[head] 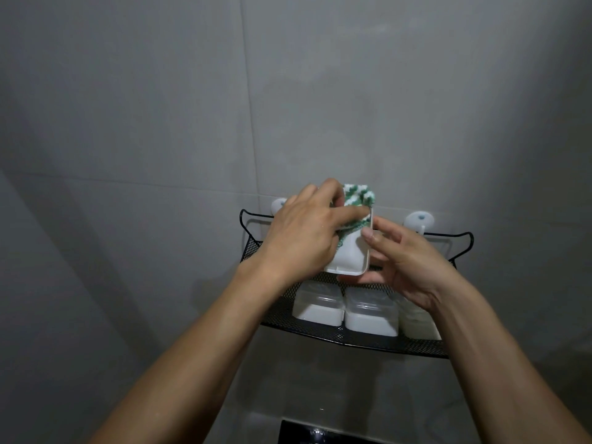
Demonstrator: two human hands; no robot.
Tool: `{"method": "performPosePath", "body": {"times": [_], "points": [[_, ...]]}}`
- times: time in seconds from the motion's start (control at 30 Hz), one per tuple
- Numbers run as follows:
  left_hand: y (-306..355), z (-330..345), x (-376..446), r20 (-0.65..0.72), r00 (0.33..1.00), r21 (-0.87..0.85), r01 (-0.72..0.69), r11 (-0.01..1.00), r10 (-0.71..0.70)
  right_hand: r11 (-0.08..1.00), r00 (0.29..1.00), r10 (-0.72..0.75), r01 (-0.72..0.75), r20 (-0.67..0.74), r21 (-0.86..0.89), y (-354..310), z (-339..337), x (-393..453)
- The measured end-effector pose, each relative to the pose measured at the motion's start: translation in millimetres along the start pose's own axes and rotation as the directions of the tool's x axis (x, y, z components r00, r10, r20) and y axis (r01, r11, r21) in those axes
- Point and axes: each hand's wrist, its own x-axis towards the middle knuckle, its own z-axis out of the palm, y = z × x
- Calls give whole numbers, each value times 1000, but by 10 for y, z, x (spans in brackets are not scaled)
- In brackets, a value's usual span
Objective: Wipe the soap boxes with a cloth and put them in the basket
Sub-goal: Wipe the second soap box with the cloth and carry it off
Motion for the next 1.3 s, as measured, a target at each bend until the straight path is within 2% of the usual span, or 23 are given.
{"method": "performPosePath", "body": {"times": [0.13, 0.4, 0.57, 0.73, 0.93, 1.07, 1.2, 1.3], "points": [[17, -6, -42, 31, 999, 3, -38, 999, 38, 995, 1000, 22, -22, 1, 100, -40, -24, -31], [45, -26, -118, 78, 992, -99, -95, 991, 103, 990, 1000, 11, -9, -15, 137, -37, -31, -43], [98, 29, -211, 158, 976, -124, -131, 984, 150, 997, 999, -7, 10, -38, 73, -100, -57, -41], [155, 64, -209, 123, 985, -112, -108, 988, 122, 998, 994, -62, 60, -90, -21, -140, -32, -23], [157, 109, -198, 151, 982, -115, -96, 989, 113, 988, 991, -92, 78, -99, -137, -155, -21, -33], [55, 105, -208, 142, 983, -42, -113, 993, 118, 989, 986, -88, 70, -139, -129, -143, -23, -37], [-6, 111, -232, 78, 991, 48, -113, 992, 109, 992, 987, -61, 44, -146, -119, -151, -40, -31], [-25, 113, -249, 18, 998, 78, -55, 995, 53, 993, 988, -54, 38, -147, -114, -155, -60, -17]]}}
